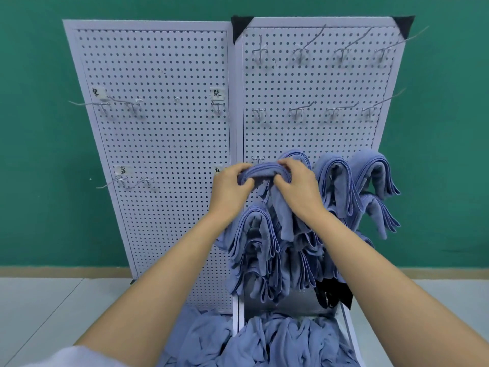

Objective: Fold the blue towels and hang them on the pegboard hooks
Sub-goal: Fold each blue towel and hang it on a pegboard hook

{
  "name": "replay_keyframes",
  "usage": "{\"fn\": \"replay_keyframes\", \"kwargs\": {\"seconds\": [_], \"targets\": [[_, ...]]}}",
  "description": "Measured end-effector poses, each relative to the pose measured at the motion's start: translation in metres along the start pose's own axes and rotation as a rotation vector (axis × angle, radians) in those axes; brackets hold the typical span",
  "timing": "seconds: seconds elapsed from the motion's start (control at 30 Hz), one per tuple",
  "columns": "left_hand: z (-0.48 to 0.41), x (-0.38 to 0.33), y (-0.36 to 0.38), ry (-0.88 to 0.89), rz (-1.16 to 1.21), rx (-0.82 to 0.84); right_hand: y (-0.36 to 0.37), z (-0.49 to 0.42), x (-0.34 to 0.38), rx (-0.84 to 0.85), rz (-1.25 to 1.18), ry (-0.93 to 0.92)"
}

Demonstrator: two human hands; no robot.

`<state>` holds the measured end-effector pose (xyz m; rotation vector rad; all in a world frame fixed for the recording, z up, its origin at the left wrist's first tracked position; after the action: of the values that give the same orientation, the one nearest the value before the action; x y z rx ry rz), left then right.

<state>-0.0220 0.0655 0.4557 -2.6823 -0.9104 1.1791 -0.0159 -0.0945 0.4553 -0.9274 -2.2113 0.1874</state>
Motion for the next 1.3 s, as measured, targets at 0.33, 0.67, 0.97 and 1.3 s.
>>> {"fn": "replay_keyframes", "kwargs": {"seconds": [0.33, 0.67, 0.97, 1.3], "targets": [[-0.073, 0.020, 0.020, -0.173, 0.121, -0.160, 0.038, -0.068, -0.010, -0.034, 0.003, 0.173], [-0.065, 0.085, 0.070, -0.242, 0.235, -0.128, 0.078, -0.057, -0.063, -0.017, -0.051, 0.218], [-0.025, 0.124, 0.083, -0.259, 0.159, -0.123, 0.085, -0.002, -0.080, -0.074, 0.113, 0.160], [0.005, 0.152, 0.095, -0.447, 0.097, 0.047, 0.096, 0.022, -0.106, 0.079, -0.071, 0.331]]}}
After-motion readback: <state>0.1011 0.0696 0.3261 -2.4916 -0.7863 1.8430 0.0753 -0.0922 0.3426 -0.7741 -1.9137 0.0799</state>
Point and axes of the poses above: each hand's wrist, its own z-axis away from the middle knuckle, its own y-axis out of the palm, x = y × z, the point moved 10 cm from there along -z, towards the middle knuckle, and after that the axes turned 9 degrees about -x, right-handed, at the moved point
